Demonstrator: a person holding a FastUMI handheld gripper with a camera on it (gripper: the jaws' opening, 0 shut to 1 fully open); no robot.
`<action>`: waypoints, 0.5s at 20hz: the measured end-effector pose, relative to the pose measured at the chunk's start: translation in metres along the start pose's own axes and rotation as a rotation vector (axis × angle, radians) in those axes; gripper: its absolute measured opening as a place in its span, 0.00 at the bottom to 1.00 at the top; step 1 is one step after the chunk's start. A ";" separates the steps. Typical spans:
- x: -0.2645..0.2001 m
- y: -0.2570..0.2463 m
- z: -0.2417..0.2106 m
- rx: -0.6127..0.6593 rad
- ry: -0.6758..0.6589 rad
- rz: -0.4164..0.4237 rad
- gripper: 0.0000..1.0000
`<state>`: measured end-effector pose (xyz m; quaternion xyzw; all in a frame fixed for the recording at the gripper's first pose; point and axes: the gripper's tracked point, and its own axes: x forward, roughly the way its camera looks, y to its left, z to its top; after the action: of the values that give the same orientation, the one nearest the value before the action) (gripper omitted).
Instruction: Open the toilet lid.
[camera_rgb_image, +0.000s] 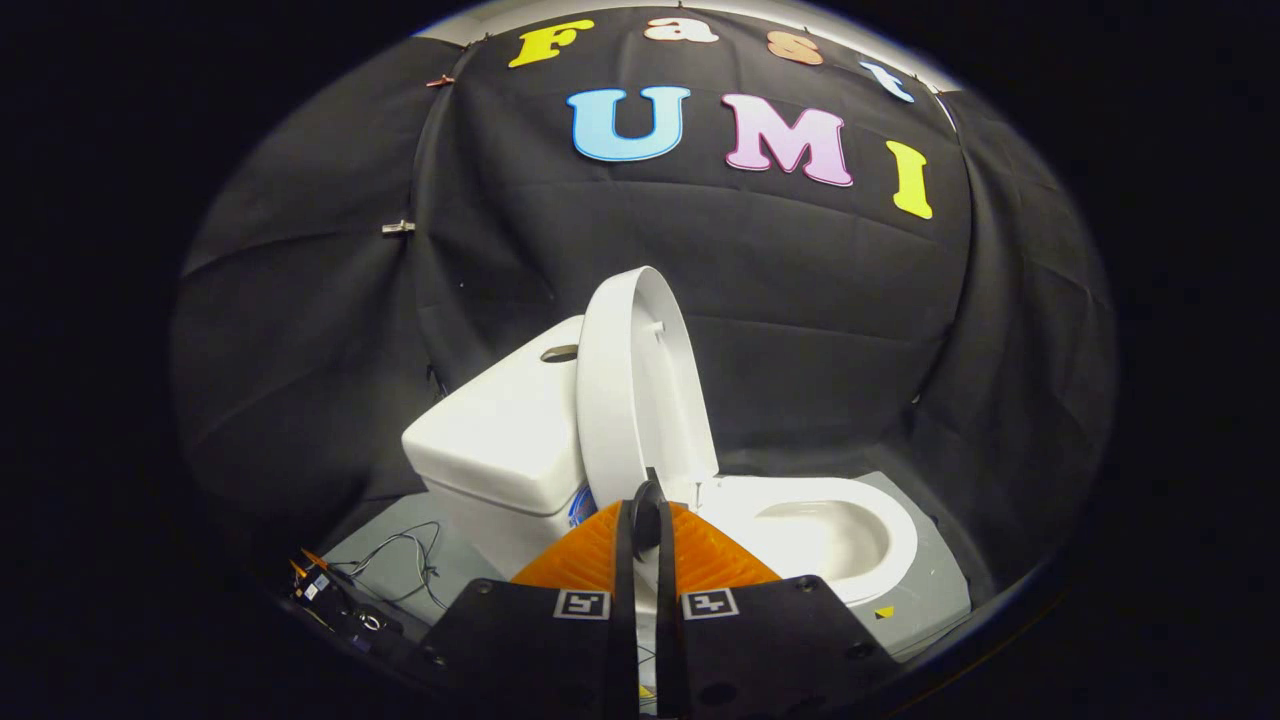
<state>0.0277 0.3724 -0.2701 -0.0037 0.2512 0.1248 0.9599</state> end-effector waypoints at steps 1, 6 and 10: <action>0.000 0.000 0.000 -0.005 -0.001 -0.002 0.12; 0.001 -0.003 0.000 -0.017 -0.002 -0.008 0.11; -0.004 0.005 0.002 -0.028 -0.012 0.031 0.23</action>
<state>0.0243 0.3761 -0.2661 -0.0127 0.2435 0.1432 0.9592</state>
